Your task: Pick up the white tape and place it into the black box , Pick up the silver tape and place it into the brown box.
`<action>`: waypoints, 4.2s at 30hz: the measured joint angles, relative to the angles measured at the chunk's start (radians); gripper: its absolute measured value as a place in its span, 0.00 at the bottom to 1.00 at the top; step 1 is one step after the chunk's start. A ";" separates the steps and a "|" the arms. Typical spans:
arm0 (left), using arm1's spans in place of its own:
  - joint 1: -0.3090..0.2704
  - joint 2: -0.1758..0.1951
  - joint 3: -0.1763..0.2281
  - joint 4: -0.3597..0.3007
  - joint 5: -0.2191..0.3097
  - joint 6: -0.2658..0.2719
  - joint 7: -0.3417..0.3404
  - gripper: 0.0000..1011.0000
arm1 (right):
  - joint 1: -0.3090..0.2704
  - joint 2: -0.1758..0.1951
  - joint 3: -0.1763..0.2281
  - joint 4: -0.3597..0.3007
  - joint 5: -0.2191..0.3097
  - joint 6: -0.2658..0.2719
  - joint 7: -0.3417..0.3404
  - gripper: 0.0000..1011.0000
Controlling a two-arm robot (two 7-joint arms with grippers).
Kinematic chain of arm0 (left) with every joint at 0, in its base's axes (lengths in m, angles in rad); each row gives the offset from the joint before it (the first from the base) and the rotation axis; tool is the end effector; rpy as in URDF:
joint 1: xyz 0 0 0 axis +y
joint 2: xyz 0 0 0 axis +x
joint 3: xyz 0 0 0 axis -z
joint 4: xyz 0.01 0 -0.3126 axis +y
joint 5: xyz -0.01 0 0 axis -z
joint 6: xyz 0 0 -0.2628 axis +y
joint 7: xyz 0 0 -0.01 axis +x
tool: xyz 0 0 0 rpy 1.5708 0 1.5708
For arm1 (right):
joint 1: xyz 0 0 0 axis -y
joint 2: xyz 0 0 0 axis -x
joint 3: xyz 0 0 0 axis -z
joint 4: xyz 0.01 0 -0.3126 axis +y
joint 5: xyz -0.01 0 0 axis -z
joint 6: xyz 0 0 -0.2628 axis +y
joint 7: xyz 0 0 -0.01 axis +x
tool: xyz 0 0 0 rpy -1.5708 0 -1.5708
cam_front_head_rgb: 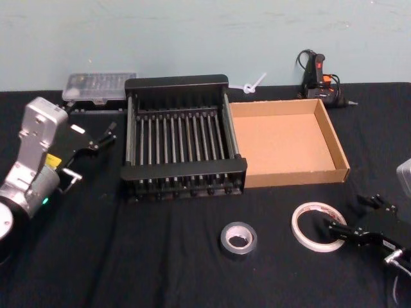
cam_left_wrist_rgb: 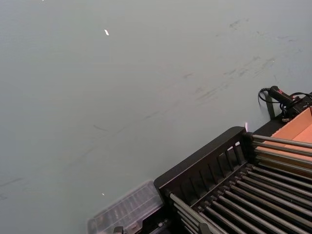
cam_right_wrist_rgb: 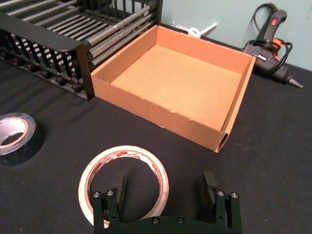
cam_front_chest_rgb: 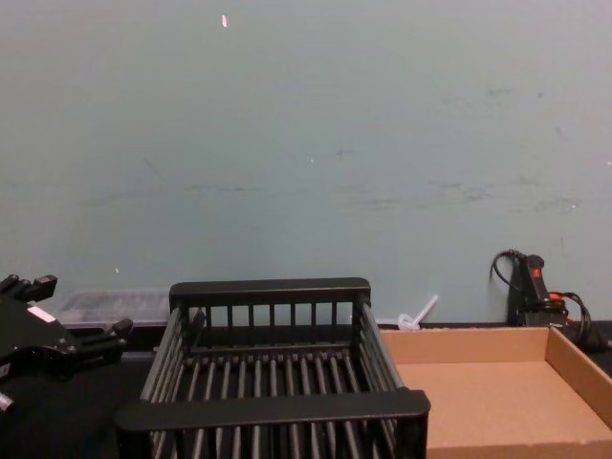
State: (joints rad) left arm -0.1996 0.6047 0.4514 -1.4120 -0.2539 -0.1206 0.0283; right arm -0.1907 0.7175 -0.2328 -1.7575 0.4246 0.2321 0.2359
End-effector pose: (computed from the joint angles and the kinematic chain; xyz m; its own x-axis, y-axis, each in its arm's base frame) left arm 0.3183 0.1077 -0.3117 0.2922 0.8803 0.3738 -0.9553 0.2874 0.0701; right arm 0.2200 -0.1307 -0.2965 0.5278 -0.8426 0.1070 0.7840 0.4348 -0.4431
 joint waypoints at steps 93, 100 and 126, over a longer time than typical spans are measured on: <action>0.000 0.000 0.000 0.000 0.000 0.000 0.000 0.99 | 0.069 -0.122 0.018 0.097 -0.057 0.086 0.063 0.09; 0.000 0.000 0.000 0.000 0.000 0.000 0.000 0.99 | 0.069 -0.122 0.019 0.097 -0.057 0.086 0.064 0.09; 0.000 0.000 0.000 0.000 0.000 0.000 0.000 0.99 | 0.078 -0.124 0.050 0.050 -0.048 0.036 0.109 0.09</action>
State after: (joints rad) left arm -0.1996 0.6047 0.4514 -1.4120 -0.2539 -0.1205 0.0283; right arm -0.1131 0.5934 -0.1826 -1.7074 0.3767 0.2681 0.3448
